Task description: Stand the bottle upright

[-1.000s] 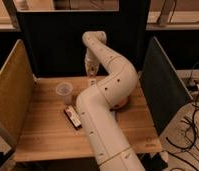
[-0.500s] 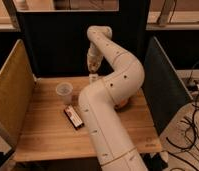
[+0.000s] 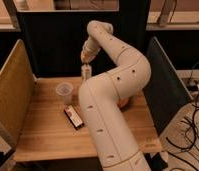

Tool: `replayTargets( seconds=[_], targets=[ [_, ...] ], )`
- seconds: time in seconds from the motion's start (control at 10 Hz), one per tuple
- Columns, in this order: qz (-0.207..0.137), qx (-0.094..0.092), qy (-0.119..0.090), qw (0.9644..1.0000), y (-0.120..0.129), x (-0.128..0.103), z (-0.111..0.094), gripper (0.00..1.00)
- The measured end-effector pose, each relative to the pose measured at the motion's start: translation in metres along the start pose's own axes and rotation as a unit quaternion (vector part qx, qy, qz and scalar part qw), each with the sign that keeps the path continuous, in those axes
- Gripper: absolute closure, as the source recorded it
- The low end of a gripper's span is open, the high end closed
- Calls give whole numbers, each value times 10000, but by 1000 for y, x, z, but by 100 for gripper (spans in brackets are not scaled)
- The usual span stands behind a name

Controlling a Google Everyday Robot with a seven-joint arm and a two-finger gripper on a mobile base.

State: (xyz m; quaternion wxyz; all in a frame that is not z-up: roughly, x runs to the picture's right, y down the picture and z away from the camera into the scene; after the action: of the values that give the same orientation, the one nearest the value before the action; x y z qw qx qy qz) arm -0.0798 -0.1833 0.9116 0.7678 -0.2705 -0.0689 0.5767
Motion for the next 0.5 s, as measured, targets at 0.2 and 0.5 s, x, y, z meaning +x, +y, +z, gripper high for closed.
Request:
replayTargets(
  seconds=[0.2, 0.5],
  targets=[
    [-429, -57, -223, 9988, -1, 7, 3, 100],
    [-779, 101, -365, 9962, -20, 38, 1, 100]
  ],
)
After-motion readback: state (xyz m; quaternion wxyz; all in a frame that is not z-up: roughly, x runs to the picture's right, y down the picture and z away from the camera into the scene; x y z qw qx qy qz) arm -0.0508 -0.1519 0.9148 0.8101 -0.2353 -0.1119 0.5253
